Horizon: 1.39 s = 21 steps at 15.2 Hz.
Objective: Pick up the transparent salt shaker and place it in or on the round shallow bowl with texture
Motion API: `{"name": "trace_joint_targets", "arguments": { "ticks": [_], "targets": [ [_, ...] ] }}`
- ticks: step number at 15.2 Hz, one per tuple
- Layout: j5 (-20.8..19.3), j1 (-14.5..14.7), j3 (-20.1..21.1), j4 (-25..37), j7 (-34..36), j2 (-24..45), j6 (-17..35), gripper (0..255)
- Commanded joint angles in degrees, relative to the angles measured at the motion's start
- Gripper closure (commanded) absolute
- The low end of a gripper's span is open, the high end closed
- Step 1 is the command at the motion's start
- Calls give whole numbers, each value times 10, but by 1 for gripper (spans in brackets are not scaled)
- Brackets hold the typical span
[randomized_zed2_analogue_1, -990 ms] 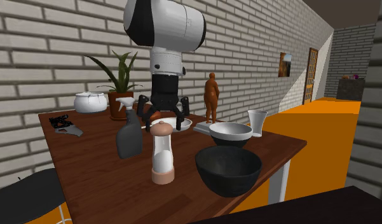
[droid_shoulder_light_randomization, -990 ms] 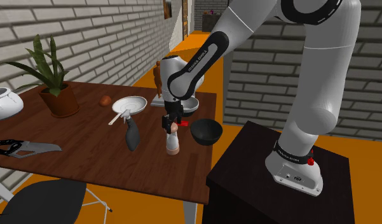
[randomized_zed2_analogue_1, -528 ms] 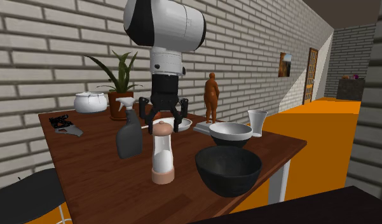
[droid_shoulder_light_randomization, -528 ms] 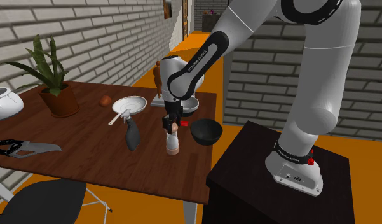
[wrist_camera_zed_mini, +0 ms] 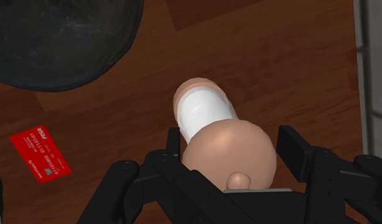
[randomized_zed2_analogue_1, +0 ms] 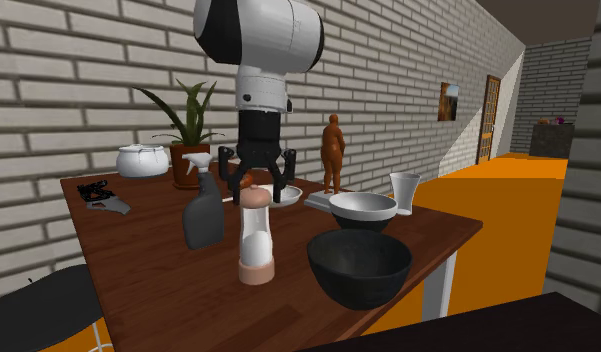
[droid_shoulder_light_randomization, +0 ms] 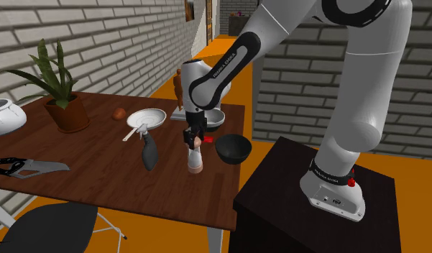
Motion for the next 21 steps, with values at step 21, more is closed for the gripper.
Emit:
{"name": "trace_joint_targets", "arguments": {
  "ticks": [21],
  "targets": [
    [23, -6, 2, 57, -8, -109, -164, 255]
  ]
}}
